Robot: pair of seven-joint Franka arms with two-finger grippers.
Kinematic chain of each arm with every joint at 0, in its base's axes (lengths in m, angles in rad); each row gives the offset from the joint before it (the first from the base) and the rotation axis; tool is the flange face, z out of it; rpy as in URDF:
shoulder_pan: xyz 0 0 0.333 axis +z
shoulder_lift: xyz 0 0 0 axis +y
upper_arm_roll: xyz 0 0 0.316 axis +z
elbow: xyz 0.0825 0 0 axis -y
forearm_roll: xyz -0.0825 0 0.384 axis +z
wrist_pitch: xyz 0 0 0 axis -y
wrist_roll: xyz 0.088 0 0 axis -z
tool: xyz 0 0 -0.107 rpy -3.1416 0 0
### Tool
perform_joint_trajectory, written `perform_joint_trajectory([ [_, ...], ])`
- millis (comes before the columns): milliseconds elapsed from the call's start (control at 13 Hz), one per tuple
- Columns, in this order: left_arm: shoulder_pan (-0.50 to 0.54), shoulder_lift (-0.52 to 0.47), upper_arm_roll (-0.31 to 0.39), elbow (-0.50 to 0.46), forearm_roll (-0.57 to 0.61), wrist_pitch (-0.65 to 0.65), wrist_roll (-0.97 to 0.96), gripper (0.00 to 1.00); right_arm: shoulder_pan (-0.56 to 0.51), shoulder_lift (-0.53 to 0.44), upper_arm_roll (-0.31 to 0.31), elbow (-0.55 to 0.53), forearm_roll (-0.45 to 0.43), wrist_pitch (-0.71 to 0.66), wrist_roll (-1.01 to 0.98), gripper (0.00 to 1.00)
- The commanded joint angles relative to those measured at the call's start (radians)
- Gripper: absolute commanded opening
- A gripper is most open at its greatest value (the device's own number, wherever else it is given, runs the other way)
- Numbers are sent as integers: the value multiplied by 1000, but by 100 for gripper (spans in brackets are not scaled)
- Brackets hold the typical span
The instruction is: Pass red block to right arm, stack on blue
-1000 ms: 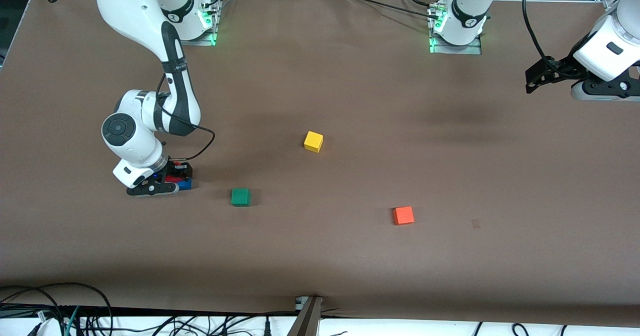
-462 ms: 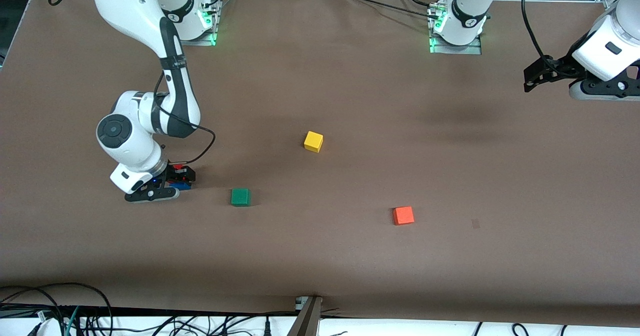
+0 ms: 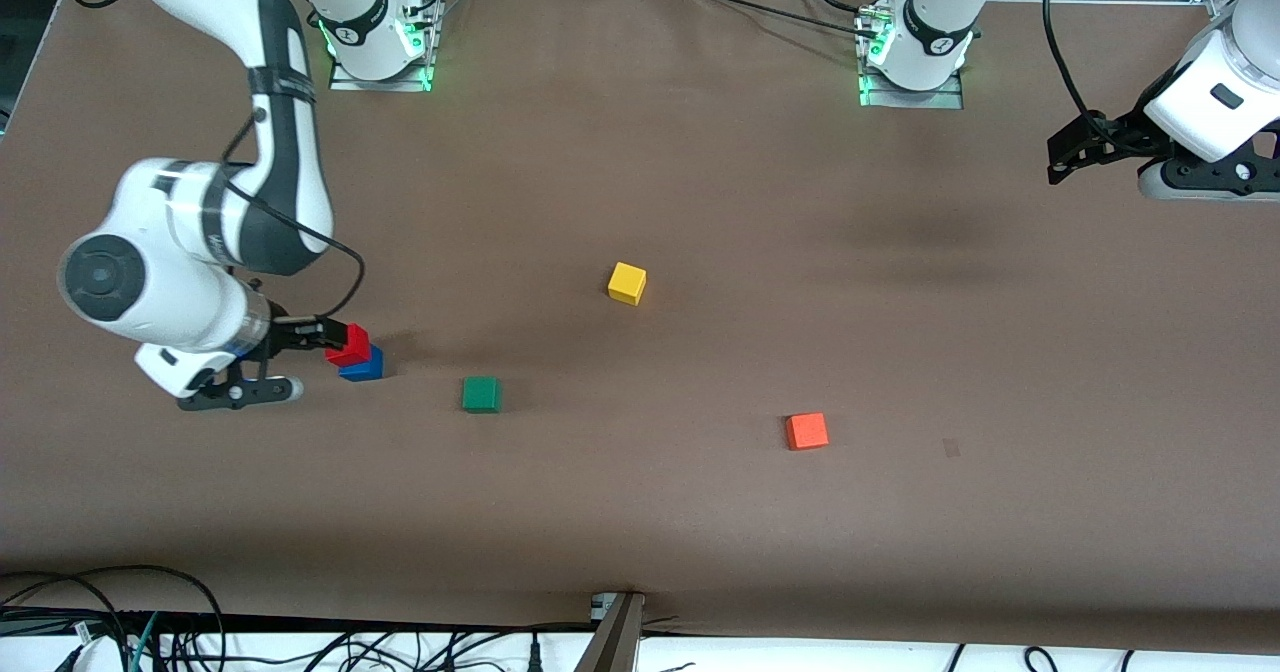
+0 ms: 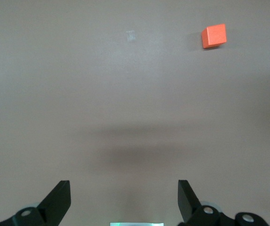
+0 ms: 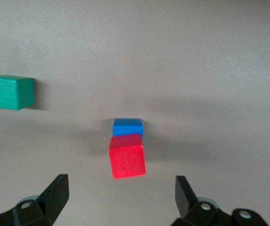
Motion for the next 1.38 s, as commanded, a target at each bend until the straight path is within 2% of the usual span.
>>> perform_joint_trajectory([
  [0,6,6,-1,24,-19,-21,9,100,-10,2,-12,111,3,-144,-2,100],
  [154,6,6,-1,24,-20,-23,9,100,-40,-50,-3,124,-7,-191,6,100],
  [231,6,6,-1,24,-20,-23,9,100,-82,-85,41,119,-24,-217,21,100],
  [462,6,5,-1,24,-19,-43,10,100,-291,-245,312,73,-211,-260,79,100],
  [615,9,5,0,24,-19,-43,10,100,-387,-323,412,16,-285,-286,93,100],
  [846,9,6,-3,28,-19,-43,20,100,-532,-463,576,-86,-346,-291,92,100],
  [923,9,6,-3,27,-19,-43,23,100,-574,-486,605,-99,-348,-292,83,100],
  [1154,11,6,-1,28,-17,-43,26,100,-605,-578,613,-99,-351,-329,83,100],
  [1308,14,6,0,28,-10,-44,26,100,-608,-621,647,-85,-401,-360,83,100],
])
